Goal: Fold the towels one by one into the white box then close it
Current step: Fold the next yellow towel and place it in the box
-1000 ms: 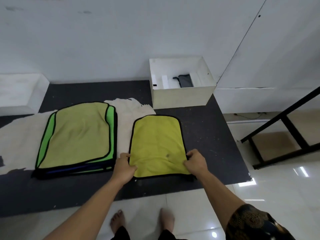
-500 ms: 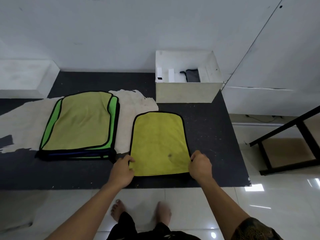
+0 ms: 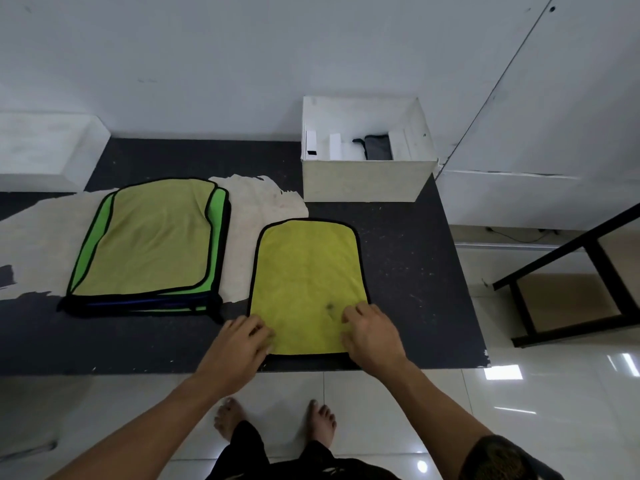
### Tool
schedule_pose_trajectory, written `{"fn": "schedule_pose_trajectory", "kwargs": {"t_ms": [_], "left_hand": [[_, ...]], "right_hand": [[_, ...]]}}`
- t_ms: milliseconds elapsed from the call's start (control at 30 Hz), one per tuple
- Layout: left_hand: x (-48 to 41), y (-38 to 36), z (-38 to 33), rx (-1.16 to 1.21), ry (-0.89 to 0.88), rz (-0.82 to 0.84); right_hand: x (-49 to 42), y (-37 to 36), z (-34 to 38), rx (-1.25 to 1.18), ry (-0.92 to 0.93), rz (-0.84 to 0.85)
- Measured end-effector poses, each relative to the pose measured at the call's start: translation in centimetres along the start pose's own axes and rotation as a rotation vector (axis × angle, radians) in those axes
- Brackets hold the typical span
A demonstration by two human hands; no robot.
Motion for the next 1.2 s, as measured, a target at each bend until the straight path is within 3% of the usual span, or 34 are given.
{"fn": "schedule_pose_trajectory", "kwargs": {"t_ms": [100,233,333,500,567,667,967,1200], "left_hand": [[1.2,-0.3,0.7,0.007,-0.045,0.046],[1.9,-0.1,0.7,-0.161,-0.061,-0.029],[2.0,-0.2,0.4,-0.191,-0.005,-0.043],[1.0,0.6,-0.2,-0.064,0.233,-0.044],[0.6,0.7,0.0,-0.082,0.242,0.018],[0.6,0.8,0.3,-0.138,0.22,0.129],[0.8,0.6,0.7,-0.218,0.088,0.204],[0.3,1.1,0.9,-0.12,0.033,0.244]], "right_hand": [[1.1,-0.8,0.0,-0.014,0.067,0.044],[1.7,-0.9,-0.3,-0.013,0.09,0.101],[1.8,-0.6,-0.2,0.018,0.102,0.117],[2.2,-0.7,1.4,0.087,0.006,0.029],[2.4,-0.9,2.1,0.128,-0.044,-0.01],[2.7,-0.9,2.6,0.16,-0.079,-0.075],[4.0,-1.1,1.4,0.13,-0.105,-0.077],[4.3,-1.1,0.5,0.1,-0.12,-0.066]]}}
Point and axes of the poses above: each hand's wrist, its own x-axis away from the middle knuckle, its own y-axis out of the back of the hand, z = x × y, the point moved 2 cm from there along -x, towards the middle knuckle
